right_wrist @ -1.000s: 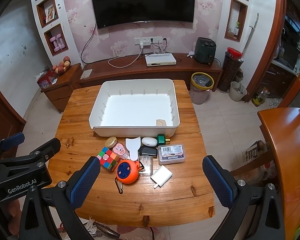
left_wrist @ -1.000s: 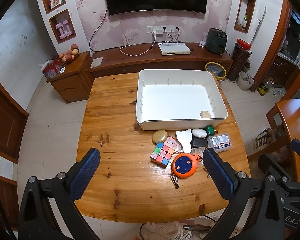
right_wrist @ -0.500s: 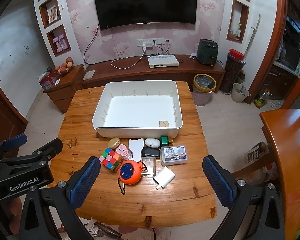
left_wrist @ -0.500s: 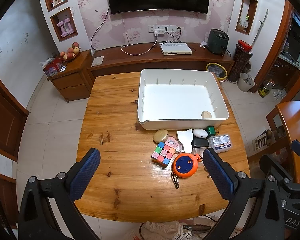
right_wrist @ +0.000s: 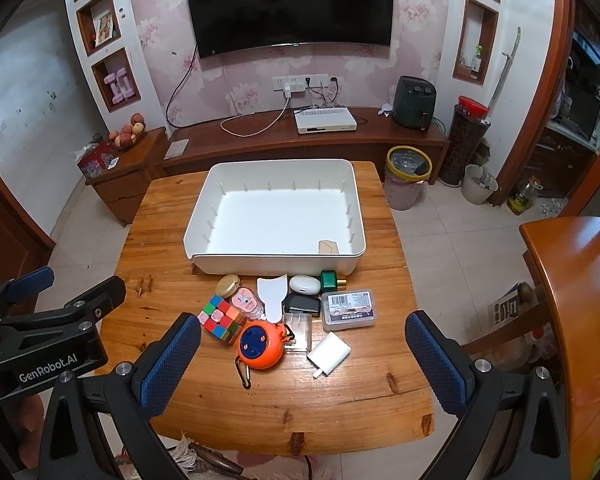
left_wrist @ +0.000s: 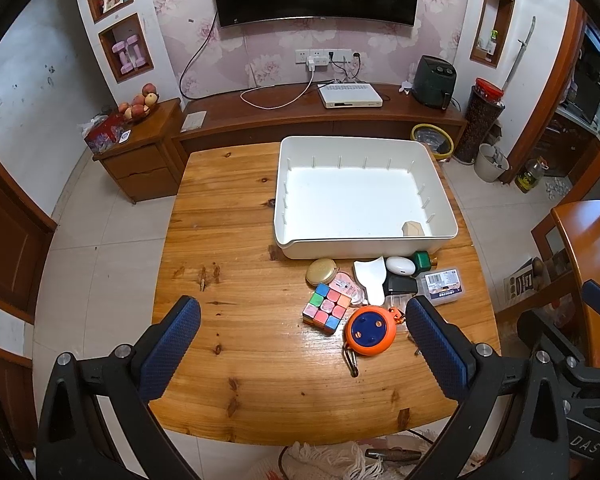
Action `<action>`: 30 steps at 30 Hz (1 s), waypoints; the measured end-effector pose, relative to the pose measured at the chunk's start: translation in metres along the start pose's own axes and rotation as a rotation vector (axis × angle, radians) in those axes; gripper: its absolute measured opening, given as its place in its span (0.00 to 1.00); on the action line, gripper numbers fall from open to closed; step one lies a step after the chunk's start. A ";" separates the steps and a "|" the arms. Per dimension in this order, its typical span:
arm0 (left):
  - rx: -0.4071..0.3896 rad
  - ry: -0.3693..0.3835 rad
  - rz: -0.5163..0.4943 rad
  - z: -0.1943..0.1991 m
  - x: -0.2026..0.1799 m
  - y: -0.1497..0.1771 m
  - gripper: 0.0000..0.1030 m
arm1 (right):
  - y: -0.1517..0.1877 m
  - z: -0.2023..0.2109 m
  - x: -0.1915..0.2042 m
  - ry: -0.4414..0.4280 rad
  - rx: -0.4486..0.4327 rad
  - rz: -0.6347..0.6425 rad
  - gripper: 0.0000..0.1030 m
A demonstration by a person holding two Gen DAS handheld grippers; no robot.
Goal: Organize rigid objects
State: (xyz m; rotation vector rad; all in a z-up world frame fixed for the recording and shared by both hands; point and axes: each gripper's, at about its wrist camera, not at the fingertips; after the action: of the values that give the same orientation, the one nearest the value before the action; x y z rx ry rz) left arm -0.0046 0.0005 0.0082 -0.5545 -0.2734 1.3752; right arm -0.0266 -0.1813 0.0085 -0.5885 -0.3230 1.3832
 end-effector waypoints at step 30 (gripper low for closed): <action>0.045 0.024 -0.011 -0.007 0.013 0.001 0.99 | 0.009 -0.006 0.015 0.018 0.027 0.021 0.99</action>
State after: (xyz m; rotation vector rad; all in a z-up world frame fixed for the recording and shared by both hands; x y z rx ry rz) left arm 0.0005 0.0122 -0.0006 -0.5307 -0.2254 1.3605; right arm -0.0286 -0.1672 -0.0033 -0.5830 -0.2843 1.4003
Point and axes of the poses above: each gripper's, at about its wrist camera, not at the fingertips, and z roughly against the way its jaws point, x to its left, y to its underside, and after that the axes turned 11 degrees about y, right-handed
